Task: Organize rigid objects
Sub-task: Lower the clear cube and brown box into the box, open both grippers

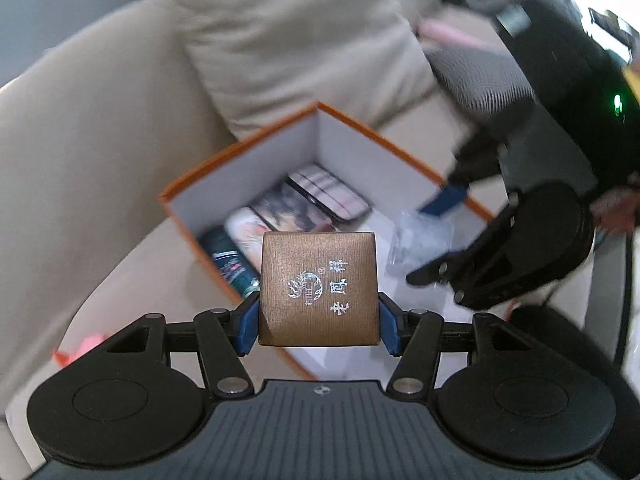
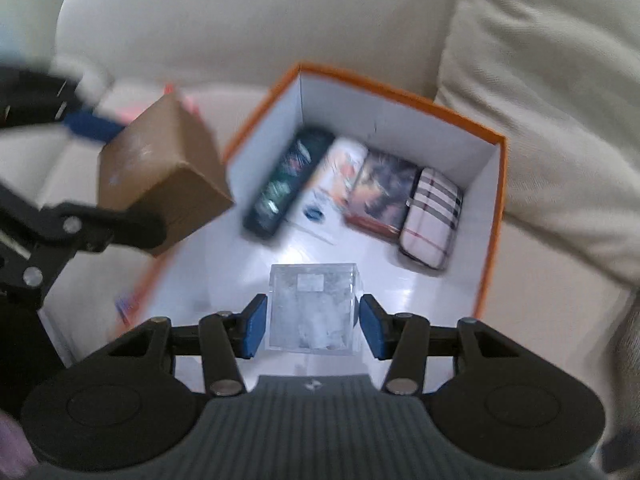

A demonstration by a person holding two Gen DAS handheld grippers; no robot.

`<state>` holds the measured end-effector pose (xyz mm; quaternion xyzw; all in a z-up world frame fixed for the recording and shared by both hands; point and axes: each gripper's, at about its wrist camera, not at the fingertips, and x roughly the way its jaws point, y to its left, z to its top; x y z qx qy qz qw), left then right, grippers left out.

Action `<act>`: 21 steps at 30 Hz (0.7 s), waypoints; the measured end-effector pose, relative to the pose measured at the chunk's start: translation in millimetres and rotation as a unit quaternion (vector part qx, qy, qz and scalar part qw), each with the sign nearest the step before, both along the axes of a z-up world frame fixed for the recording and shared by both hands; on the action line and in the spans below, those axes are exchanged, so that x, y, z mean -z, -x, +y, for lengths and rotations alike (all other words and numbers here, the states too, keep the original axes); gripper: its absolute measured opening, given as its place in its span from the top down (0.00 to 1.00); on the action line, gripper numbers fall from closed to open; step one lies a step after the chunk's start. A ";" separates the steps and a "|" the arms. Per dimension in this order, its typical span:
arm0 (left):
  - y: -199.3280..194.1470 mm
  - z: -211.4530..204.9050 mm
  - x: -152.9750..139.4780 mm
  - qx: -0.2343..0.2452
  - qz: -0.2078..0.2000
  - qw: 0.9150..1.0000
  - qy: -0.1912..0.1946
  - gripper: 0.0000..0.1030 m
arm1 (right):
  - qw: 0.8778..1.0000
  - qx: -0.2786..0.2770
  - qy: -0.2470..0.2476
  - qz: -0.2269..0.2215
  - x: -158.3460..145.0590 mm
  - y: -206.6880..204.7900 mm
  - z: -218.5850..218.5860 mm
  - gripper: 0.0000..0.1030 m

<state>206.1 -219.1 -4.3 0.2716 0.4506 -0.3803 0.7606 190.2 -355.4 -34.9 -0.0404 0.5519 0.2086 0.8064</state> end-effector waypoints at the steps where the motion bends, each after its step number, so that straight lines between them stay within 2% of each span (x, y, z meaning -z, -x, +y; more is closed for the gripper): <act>1: -6.1 -3.4 7.0 0.005 0.002 1.000 -0.010 0.35 | 1.000 -0.021 0.012 0.003 5.6 -5.5 -2.2 0.50; 5: -29.3 -24.6 32.1 0.023 0.017 0.999 -0.032 0.35 | 0.989 -0.136 0.057 0.006 31.4 -28.7 0.7 0.50; 11: -51.2 -33.7 54.7 0.049 0.033 0.997 -0.042 0.35 | 0.958 -0.267 0.102 0.032 71.9 -55.5 7.1 0.50; 17: -59.0 -45.6 74.2 0.099 0.033 0.992 -0.067 0.35 | 0.935 -0.326 0.138 0.029 89.3 -60.7 7.6 0.53; 21: -63.2 -48.7 81.9 0.125 0.035 0.988 -0.079 0.35 | 0.935 -0.328 0.132 0.017 87.7 -66.3 2.8 0.51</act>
